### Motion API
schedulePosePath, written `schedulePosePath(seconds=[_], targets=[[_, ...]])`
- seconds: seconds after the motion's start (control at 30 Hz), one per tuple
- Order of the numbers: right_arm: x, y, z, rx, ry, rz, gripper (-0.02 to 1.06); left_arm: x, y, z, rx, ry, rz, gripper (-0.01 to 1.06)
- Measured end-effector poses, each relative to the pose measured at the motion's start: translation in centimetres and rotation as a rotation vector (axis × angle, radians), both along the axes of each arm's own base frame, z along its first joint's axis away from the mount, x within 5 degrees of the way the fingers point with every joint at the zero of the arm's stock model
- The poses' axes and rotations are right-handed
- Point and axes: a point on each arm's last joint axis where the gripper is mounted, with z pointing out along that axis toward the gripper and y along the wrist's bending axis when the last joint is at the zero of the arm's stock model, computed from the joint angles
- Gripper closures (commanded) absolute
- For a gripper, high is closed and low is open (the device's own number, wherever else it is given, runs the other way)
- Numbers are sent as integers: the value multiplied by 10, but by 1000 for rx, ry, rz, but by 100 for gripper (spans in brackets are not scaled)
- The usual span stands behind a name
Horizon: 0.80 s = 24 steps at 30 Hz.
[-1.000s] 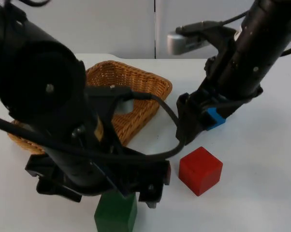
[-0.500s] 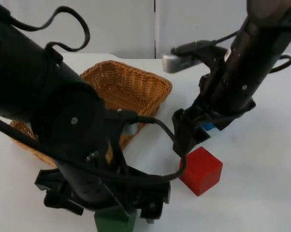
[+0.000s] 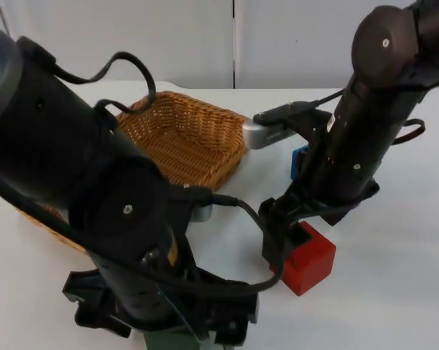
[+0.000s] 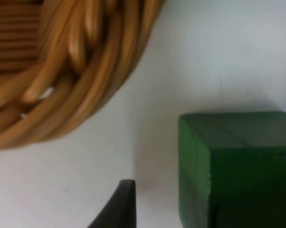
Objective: Pick up one cube with each hand and place exactly two cubes into the same basket, leaving the remaining cube outside.
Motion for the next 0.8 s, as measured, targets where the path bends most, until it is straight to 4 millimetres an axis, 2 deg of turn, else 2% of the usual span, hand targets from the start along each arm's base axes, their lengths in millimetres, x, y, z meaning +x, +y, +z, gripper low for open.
schedulePosePath(seconds=[0.8], targets=[[4, 1, -5, 9, -32, -6, 0, 1, -1, 0, -7, -8, -4, 0]])
